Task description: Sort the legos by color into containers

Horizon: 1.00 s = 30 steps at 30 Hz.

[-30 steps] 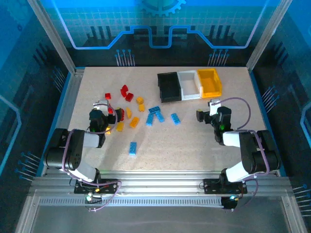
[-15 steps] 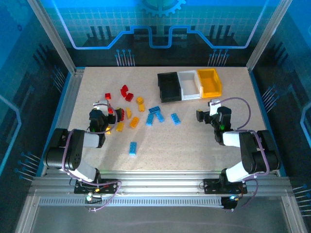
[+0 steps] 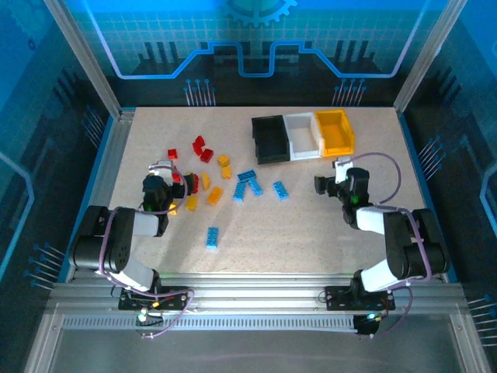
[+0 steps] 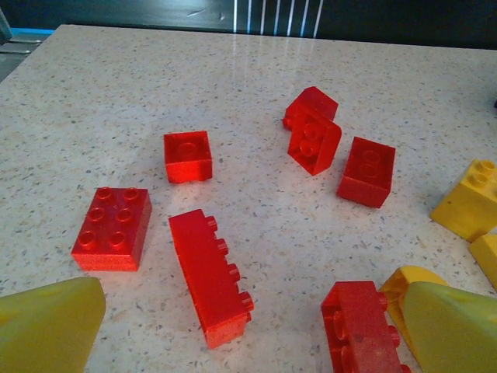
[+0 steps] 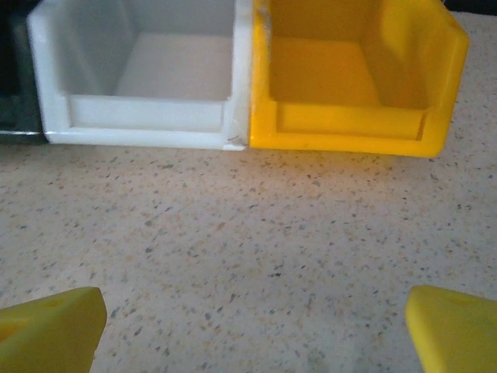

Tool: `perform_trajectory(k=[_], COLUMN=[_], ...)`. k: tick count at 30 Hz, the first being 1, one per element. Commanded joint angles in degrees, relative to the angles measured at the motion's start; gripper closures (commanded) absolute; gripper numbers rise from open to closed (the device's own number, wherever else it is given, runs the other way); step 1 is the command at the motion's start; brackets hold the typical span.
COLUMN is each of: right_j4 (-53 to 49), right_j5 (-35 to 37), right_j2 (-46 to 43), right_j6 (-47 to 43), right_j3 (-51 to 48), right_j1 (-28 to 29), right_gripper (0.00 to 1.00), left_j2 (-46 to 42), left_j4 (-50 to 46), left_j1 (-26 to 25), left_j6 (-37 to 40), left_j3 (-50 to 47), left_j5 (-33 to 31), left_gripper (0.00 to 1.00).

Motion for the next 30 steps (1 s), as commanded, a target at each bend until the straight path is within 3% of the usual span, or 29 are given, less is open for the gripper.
perform_trajectory(k=[1,5,8,11,16,21,30], right_j4=[-16.4,-34.2,-55.2,-69.9,-79.5,-86.7,-94.0], right_j5=[3.8,2.8,0.4,1.4,-1.0,-7.3,-8.3], right_j2=[-2.7,-2.7,2.9,9.4,13.3,17.9,25.3], right_j6=[3.0,13.5,17.8,19.6,22.3,23.2,11.4], right_j3=[9.9,20.0,34.9,45.6,53.1,60.6,64.3], right_j1=[-0.5,-2.3,-2.5,-1.0,-0.2,2.1,16.3], right_gripper=[0.00,0.00,0.00,0.00,0.00,0.06,0.10], left_j2=[-4.6,-11.0,-14.5,-13.5,-12.0,-10.6,-11.4], left_j4=[-4.0,-14.1,-33.1,-49.4,-62.2,-76.0,-82.6], left_j1=[-0.3,-0.3,-0.1,-0.2,-1.2,-3.8,-5.3], left_j6=[-0.8,-2.2,-9.7,-14.0,-20.9,-24.9,-25.1], left_j3=[1.7,4.4,12.5,21.2,29.1,36.5,37.9], left_j5=[-3.0,-6.3,-14.0,-14.1,-10.0,-7.8,8.1], left_gripper=[0.01,0.01,0.01,0.01,0.01,0.01,0.01])
